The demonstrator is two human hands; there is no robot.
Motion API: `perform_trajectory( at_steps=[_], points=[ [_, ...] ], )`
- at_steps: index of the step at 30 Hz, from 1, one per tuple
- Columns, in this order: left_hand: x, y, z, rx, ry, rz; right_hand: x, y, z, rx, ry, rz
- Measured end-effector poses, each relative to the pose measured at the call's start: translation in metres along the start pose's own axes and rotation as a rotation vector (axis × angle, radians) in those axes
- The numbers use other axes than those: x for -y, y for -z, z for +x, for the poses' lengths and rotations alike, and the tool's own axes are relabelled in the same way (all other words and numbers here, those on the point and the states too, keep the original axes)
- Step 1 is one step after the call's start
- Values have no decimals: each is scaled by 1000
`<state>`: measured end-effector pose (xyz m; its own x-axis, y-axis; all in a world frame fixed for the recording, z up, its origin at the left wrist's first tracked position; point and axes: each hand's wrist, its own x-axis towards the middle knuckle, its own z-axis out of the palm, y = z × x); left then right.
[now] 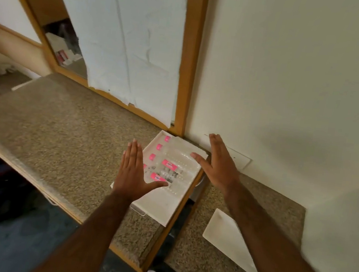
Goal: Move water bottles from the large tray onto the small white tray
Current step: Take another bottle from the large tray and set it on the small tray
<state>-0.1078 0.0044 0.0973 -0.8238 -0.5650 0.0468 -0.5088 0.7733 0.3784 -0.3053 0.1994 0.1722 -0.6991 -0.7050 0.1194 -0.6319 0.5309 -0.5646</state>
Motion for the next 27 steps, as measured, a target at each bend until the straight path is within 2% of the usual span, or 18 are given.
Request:
perform_trajectory(
  at_steps=[5,9,13,17,20,27],
  points=[
    [48,-13,-25,-12,144,-51,20,-53,8,111,19,-81],
    [74,-32,-52,42,248,-73,22,-94,5,203,49,-138],
    [90,-56,-77,129,325,-78,18,-128,-3,240,168,-269],
    [92,-76,-95,189,397,-127,18,-151,-9,318,173,-378],
    [90,-88,-101,229,426,-120,20,-162,-12,400,167,-428],
    [87,-103,-99,279,425,-18,29,-178,-7,412,143,-636]
  ],
)
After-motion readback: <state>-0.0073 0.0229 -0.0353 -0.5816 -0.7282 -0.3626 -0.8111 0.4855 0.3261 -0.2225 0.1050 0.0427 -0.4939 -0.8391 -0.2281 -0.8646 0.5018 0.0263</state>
